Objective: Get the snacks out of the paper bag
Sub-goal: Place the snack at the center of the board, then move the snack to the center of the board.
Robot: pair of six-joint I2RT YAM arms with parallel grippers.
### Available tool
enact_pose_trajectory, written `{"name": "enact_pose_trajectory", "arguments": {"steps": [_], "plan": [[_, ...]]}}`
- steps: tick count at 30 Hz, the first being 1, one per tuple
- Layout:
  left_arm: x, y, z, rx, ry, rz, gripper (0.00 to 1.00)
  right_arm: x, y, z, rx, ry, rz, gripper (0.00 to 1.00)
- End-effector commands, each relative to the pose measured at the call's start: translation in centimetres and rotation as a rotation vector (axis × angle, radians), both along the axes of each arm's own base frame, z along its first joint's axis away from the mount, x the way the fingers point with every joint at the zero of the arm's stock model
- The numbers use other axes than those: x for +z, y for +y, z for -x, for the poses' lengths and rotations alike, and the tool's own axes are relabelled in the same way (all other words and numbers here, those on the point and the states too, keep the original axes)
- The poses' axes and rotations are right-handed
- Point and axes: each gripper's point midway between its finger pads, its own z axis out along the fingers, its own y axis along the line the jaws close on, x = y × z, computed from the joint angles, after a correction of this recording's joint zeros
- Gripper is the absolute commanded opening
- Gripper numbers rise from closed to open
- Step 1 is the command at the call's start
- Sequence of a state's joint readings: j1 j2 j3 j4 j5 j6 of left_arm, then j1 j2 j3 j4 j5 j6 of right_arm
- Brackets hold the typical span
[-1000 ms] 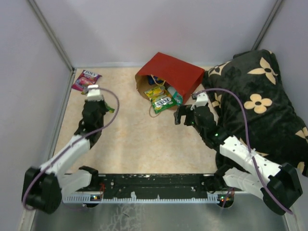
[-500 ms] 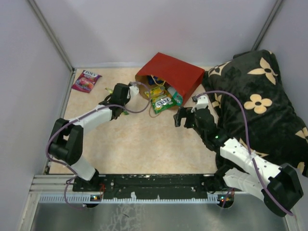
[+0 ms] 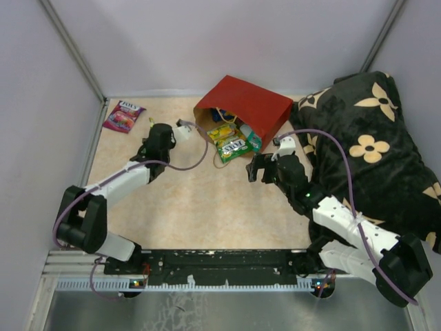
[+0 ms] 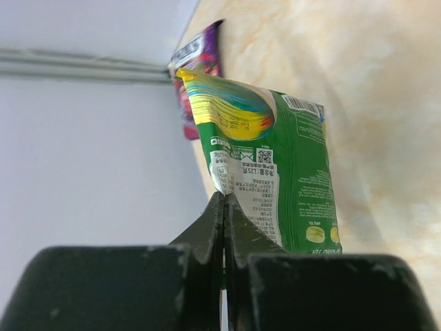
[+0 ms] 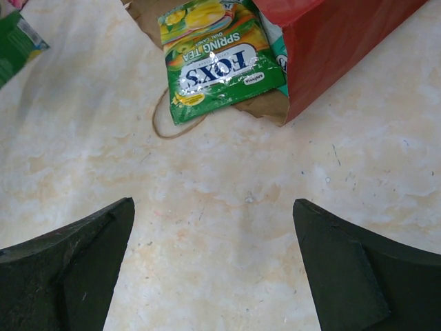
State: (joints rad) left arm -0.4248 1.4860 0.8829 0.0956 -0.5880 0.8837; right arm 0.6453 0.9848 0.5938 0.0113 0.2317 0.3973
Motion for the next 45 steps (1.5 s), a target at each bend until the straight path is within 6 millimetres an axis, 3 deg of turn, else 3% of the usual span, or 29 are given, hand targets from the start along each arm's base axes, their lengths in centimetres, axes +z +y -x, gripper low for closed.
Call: {"name": "enact_pose_trajectory", "arguments": {"steps": [1,4,7,8,9,10,11,13,16,19,21,23,26,29,33,36,40,45], "plan": [[6.1,3.0,-0.5,0.093,-0.17,0.031,0.0,1.8,0.9,-0.5,0.017,-0.043,-0.052,0.99],[5.4,1.5,-0.4,-0.002,-0.132,0.017,0.0,1.4,0.9,-0.3,0.019,-0.037,-0.055,0.99],[1.1,-3.2,0.5,-0.176,-0.008,-0.017,0.02,1.1,0.8,-0.2,0.018,-0.031,-0.058,0.99],[-0.4,-4.3,0.9,-0.2,0.031,-0.016,0.11,1.2,0.8,-0.1,0.017,-0.03,-0.058,0.99],[-1.5,-5.2,1.3,-0.212,0.057,-0.01,0.44,1.2,0.7,-0.1,0.016,-0.029,-0.056,0.99],[-2.5,-6.0,1.5,-0.226,0.082,0.0,0.95,1.2,0.7,0.0,0.015,-0.027,-0.053,0.99],[-3.1,-6.8,1.7,-0.246,0.096,0.01,1.0,1.2,0.5,0.0,0.012,-0.028,-0.049,0.99],[-2.9,-8.1,1.7,-0.28,0.083,0.046,1.0,1.3,0.3,0.0,0.008,-0.032,-0.039,0.99],[0.6,-9.0,0.7,-0.249,-0.059,0.19,1.0,1.3,0.0,0.0,-0.001,-0.035,-0.026,0.99],[4.7,-10.7,0.0,-0.178,-0.136,0.584,1.0,1.2,0.2,-0.1,0.003,-0.036,-0.031,0.99],[5.7,-12.1,-0.3,-0.168,-0.032,0.894,1.0,1.1,0.5,-0.2,0.011,-0.033,-0.037,0.99],[4.9,-14.6,0.8,-0.258,0.174,1.101,1.0,1.2,0.7,-0.3,0.019,-0.031,-0.042,0.99],[2.2,-16.0,1.0,-0.211,0.317,1.225,0.93,1.2,0.9,-0.2,0.025,-0.03,-0.045,0.99],[-0.6,-14.9,0.2,-0.046,0.349,1.347,0.92,1.1,0.7,-0.1,0.023,-0.028,-0.038,0.99],[-3.6,-13.9,0.0,0.046,0.41,1.449,0.93,1.2,0.1,0.3,0.016,-0.037,-0.032,0.99],[-6.7,-12.9,0.4,0.131,0.448,1.41,0.93,1.0,-0.3,0.4,0.007,-0.039,-0.022,0.99],[-11.4,-10.0,1.3,0.31,0.43,1.297,0.94,0.7,-0.4,0.5,0.004,-0.038,-0.016,0.99],[-14.1,-8.1,3.3,0.397,0.422,1.237,0.94,0.2,-0.3,0.6,0.012,-0.029,-0.01,0.99]]}}
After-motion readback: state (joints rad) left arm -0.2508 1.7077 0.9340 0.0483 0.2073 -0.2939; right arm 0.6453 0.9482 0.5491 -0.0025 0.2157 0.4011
